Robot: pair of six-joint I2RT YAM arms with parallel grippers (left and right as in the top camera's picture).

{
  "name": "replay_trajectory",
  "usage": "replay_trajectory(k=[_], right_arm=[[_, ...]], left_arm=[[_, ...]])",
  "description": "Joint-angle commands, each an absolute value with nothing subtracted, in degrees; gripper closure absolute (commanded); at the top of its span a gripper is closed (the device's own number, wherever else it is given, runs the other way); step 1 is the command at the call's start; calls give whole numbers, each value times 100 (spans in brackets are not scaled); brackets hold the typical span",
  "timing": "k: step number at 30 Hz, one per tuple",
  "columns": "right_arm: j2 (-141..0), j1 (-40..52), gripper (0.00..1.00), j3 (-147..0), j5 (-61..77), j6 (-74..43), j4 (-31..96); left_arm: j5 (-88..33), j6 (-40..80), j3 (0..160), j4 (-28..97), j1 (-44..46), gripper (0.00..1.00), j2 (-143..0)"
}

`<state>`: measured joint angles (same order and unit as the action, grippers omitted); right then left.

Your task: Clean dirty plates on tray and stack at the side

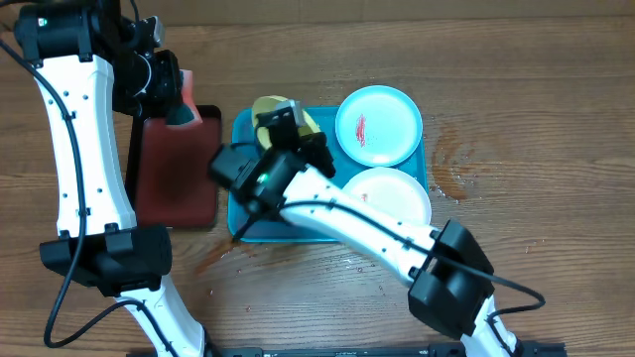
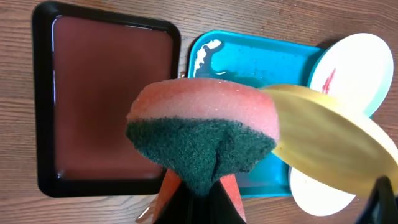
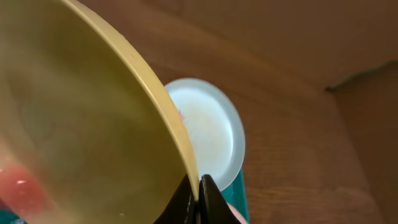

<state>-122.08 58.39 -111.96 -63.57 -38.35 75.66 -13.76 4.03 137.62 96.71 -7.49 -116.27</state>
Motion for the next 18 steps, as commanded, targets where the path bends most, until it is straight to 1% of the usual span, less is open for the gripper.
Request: replay_trajectory(k=[1, 11, 18], right_arm=[[-11979, 6053, 96, -11356, -7649, -3927, 7557], [-11977, 6377, 96, -11356, -8978, -3924, 7561], [-11968, 6403, 96, -11356, -9011, -3905, 7717]], left_arm=[[-1509, 276, 13758, 9682, -707, 96, -11544], [-1507, 276, 13697, 9682, -705, 96, -11544], [-1507, 276, 13697, 9682, -705, 96, -11544]])
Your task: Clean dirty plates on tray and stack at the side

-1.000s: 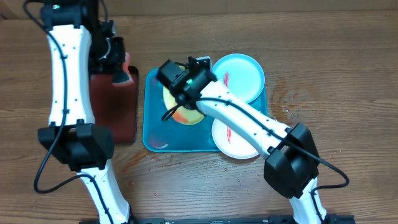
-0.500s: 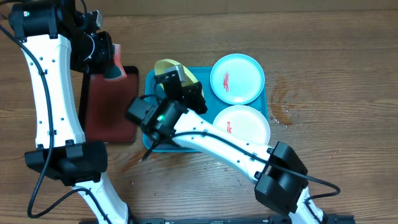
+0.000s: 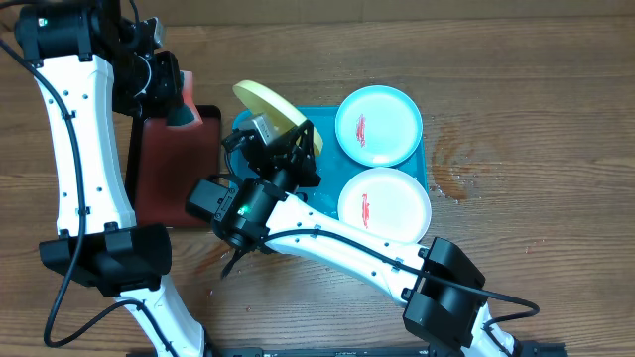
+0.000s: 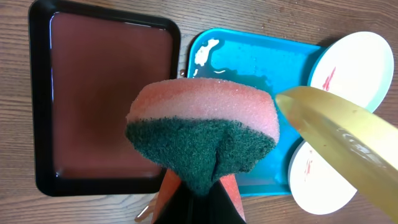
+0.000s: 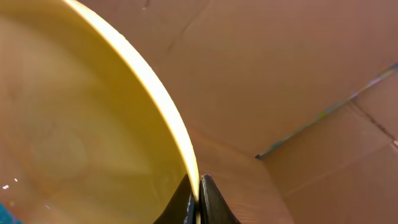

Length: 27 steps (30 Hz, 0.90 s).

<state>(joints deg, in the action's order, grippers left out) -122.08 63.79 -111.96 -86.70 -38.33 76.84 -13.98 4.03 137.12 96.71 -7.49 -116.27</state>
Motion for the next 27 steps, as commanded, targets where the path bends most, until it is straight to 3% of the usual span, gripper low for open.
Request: replay_trajectory(k=[1, 27], right_arm=[[-11968, 6403, 96, -11356, -9011, -3905, 7732], [-11968, 6401, 96, -11356, -8842, -3929, 7728]], left_arm=[[-1507, 276, 13697, 9682, -705, 96, -11544], [-1507, 276, 13697, 9682, -705, 96, -11548]])
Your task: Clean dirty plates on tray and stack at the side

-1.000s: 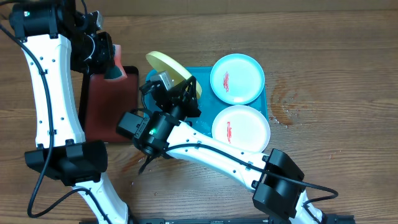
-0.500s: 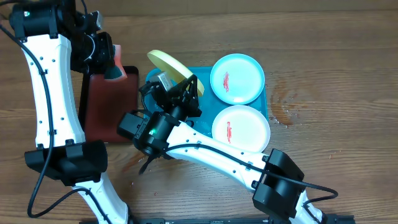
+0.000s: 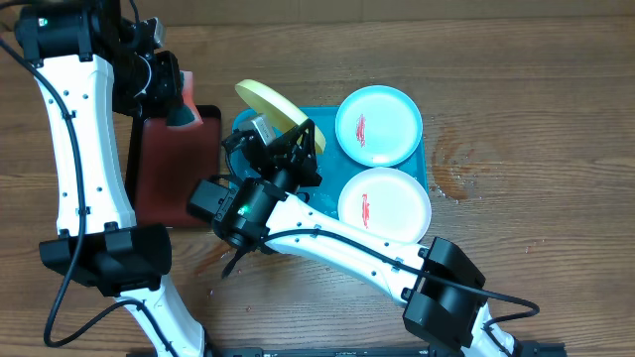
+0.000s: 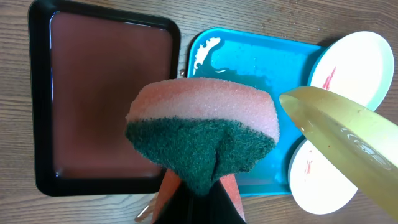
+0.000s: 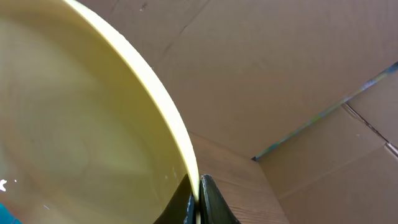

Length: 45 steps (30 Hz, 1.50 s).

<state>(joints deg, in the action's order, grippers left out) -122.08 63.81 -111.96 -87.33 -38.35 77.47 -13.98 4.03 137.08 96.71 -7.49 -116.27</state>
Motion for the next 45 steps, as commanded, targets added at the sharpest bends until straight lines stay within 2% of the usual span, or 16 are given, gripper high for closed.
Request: replay_trajectory(k=[1, 9, 12, 20, 25, 31, 36, 40, 45], right_arm=[[-11968, 6401, 96, -11356, -8842, -3929, 7725], [-11968, 6401, 96, -11356, -8790, -3929, 7728], [-11968, 6390, 96, -11356, -8374, -3929, 7728], [-11968, 5946, 96, -11354, -5019, -3896, 7703], [-11952, 5411, 96, -11356, -3170, -3374, 7467], [-11686, 4541, 96, -11356, -860, -2617, 6925], [-11520, 3382, 96, -11356, 884, -2355, 6858], [-11518, 2373, 96, -11354, 1623, -2351, 7247], [-11518, 1177, 96, -11354, 1647, -2196, 7835]], left_arm=[[-1507, 276, 13697, 9682, -705, 96, -11548], [-1507, 276, 13697, 9682, -705, 96, -11548], [-1507, 276, 13697, 9682, -692, 96, -11548], [-1485, 276, 13697, 9682, -510, 96, -11550], [-1485, 276, 13697, 9682, -443, 96, -11598], [-1487, 276, 13697, 9682, -443, 96, -11625], [-1490, 276, 13697, 9682, -419, 96, -11625], [-1490, 276, 13697, 9682, -316, 96, -11625], [-1455, 276, 13697, 9679, -130, 96, -11625]])
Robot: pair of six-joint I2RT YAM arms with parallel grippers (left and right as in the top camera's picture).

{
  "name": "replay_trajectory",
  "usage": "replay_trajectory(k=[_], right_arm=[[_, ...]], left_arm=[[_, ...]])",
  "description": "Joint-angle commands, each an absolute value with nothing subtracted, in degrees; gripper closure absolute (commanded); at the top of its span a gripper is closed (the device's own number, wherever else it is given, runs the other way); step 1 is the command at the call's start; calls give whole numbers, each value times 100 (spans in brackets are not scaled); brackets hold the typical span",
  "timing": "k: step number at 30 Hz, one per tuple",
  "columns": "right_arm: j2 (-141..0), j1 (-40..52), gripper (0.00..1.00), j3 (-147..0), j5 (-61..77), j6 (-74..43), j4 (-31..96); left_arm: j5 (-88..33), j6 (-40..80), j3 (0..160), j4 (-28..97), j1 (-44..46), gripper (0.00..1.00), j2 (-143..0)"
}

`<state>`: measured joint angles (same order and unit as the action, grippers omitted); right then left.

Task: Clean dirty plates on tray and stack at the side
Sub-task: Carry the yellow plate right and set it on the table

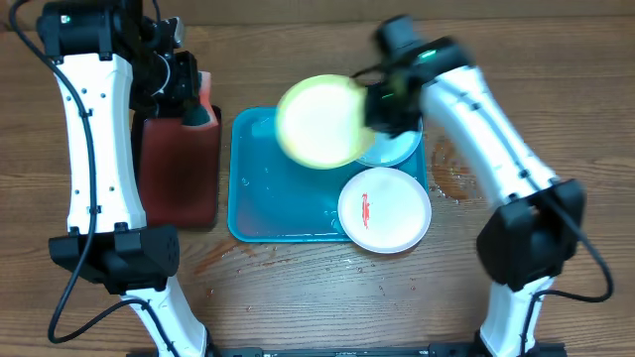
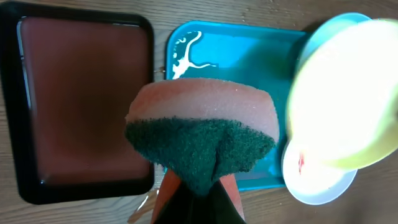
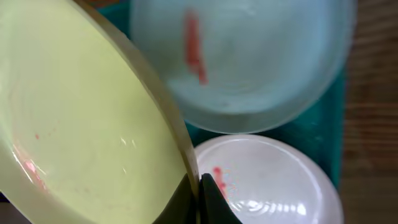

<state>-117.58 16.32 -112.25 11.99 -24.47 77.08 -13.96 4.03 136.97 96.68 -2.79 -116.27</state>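
My right gripper (image 3: 198, 186) is shut on the rim of the yellow plate (image 1: 317, 121), which hangs blurred above the blue tray (image 1: 260, 208), face up. Faint red specks show on the yellow plate (image 3: 81, 118). A light blue plate (image 3: 249, 56) with a red smear lies at the tray's far right, partly under the yellow one. A white plate (image 1: 385, 208) with a red smear sits at the tray's near right. My left gripper (image 2: 198, 186) is shut on a pink and green sponge (image 2: 202, 134), held above the black tray (image 1: 179, 169).
The black tray (image 2: 81, 99) holds brown liquid and stands left of the blue tray. A white foamy streak (image 2: 186, 53) lies in the blue tray's far left corner. Bare wooden table (image 1: 556, 119) extends to the right.
The right arm has swung from the near left to the far right side. The yellow plate, then tilted on edge, is now nearly flat above the tray. The left gripper shifted slightly.
The right gripper held the yellow plate low over the tray's far left. It then held it raised and tipped on edge there for two moments. Now the plate faces up over the tray's middle. The left gripper kept the sponge throughout.
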Motion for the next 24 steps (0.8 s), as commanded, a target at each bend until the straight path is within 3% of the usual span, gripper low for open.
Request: replay_trajectory(k=[1, 6, 15, 24], right_arm=[[-11518, 941, 96, -11354, 1549, -2198, 7920], [-11518, -84, 96, -11310, 808, -2228, 8143], [-11518, -1625, 96, -10593, 749, -2226, 8117], [-11518, -2226, 96, -9144, 746, -2224, 7387]], left_arm=[[-1439, 276, 13697, 9677, -97, 96, -11625], [-1439, 276, 13697, 9657, 3, 95, -11636], [-1441, 281, 13697, 9660, 10, 96, -11690], [-1444, 298, 13697, 9612, 10, 96, -11690]])
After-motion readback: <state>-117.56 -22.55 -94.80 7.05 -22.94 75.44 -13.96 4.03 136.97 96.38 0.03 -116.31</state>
